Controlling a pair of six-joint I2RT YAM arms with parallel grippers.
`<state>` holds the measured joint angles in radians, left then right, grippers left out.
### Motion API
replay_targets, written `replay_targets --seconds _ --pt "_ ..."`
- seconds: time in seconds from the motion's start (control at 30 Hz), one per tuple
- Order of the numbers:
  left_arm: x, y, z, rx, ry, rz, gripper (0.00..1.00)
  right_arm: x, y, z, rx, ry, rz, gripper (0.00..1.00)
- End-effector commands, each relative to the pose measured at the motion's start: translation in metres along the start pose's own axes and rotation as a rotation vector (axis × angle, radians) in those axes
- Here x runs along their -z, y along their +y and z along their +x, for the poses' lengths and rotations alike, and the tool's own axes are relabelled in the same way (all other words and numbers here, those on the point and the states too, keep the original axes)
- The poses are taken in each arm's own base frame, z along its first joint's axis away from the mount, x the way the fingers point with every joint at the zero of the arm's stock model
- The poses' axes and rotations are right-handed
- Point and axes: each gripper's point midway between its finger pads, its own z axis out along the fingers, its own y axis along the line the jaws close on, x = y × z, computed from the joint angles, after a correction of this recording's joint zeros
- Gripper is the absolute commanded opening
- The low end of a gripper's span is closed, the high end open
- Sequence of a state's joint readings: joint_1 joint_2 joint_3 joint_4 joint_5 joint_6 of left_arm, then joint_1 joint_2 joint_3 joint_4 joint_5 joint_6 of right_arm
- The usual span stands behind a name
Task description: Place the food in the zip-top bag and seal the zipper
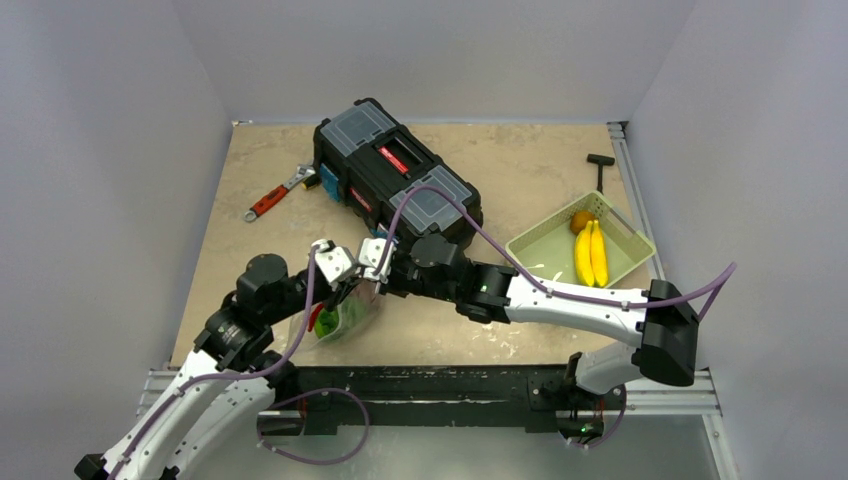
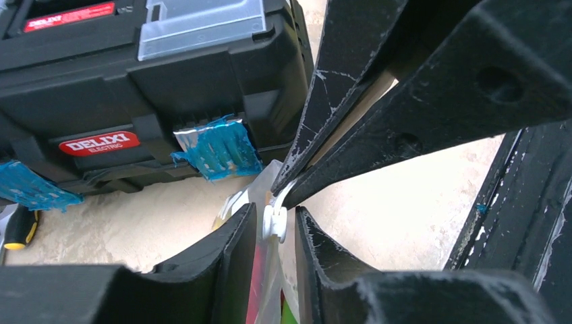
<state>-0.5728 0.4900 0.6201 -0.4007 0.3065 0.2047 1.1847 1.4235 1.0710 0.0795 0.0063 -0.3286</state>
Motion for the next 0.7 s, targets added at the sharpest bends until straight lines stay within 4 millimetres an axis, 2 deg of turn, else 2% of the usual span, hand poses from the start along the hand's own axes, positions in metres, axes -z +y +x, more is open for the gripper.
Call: replay_targets --seconds 0.0,0.37,0.43,0.67 --pt "0.002 0.0 -0.027 -0.069 -0.075 0.023 0.25 0.011 -0.012 -0.029 -0.022 -0.1 0.054 0.0" --pt "0.004 0.0 -0.039 -0.075 -0.112 0.024 0.34 0.011 -0.009 -0.024 -0.024 -0.089 0.046 0.0" --pt "0.002 -0.002 -0.04 -0.079 -0.11 0.04 0.31 0.012 -0.01 -0.026 -0.028 -0.096 0.049 0.0" --pt "0.001 -0.001 -0.038 -0.089 -0.102 0.042 0.11 0.016 -0.005 -0.031 -0.024 -0.116 0.015 0.0"
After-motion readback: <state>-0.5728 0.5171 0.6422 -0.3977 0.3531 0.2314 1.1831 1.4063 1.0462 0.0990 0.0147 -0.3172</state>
